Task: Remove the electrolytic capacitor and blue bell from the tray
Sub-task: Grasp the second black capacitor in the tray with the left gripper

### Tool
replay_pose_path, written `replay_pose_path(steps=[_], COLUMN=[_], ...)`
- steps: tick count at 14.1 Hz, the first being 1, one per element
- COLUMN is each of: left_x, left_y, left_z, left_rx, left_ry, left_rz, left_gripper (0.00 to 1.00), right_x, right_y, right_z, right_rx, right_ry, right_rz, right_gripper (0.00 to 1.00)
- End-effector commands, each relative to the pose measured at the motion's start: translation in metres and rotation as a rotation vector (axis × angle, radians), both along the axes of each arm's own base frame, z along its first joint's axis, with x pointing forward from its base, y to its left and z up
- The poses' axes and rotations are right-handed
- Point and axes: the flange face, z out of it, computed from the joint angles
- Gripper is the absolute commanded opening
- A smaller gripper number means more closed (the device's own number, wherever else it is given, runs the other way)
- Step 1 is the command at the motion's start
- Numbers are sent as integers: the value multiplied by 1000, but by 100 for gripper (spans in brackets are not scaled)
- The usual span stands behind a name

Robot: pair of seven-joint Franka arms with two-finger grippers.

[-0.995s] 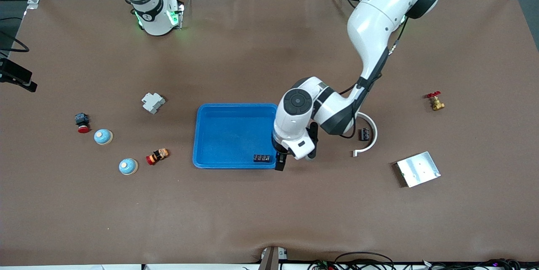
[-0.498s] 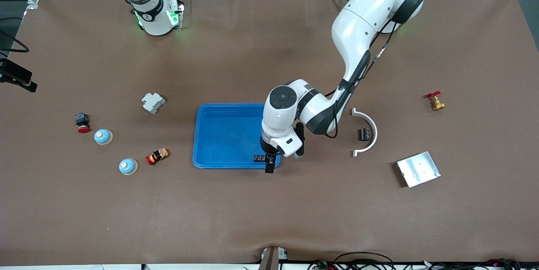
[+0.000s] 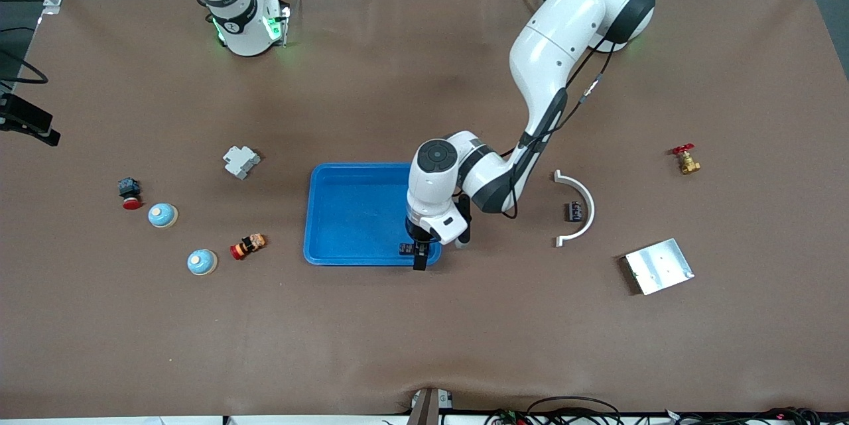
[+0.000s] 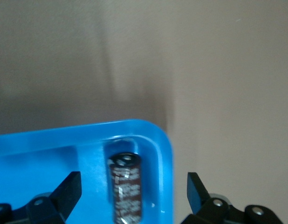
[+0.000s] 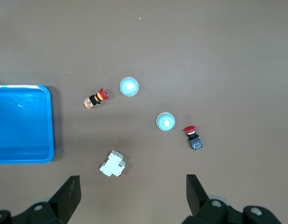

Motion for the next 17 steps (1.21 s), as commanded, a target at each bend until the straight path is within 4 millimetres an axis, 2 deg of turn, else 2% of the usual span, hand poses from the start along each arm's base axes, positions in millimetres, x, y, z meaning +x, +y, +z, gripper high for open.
replay_pose_path(steps=[1, 4, 5, 7, 8, 9, 10, 17], left_x=[-6, -9, -10, -13, -13, -13, -12, -13], left_y=[-12, -15, -16, -20, -21, -21, -20, -20], left_z=[-16, -19, -18, -17, -16, -14, -14, -18], left_rx=[1, -13, -19, -20, -25, -36, -36, -24], left_ry=[-30, -35, -35, -42, -44, -41, -41, -44], left_rz=[10, 24, 34, 57, 81, 110, 112, 97], left_gripper=[100, 100, 92, 63, 43, 17, 0, 0], right_x=[2, 3, 3, 3, 3, 3, 3, 3], right_y=[-3, -2, -2, -2, -2, -3, -4, -3], right_z=[3, 1, 1, 1, 1, 1, 1, 1], right_rx=[-14, -13, -13, -13, -13, -13, -13, -13], right_ry=[4, 7, 7, 7, 7, 7, 8, 8], right_rz=[-13, -11, -13, -13, -13, -14, -14, -14], right_gripper=[100, 100, 100, 100, 100, 100, 100, 100])
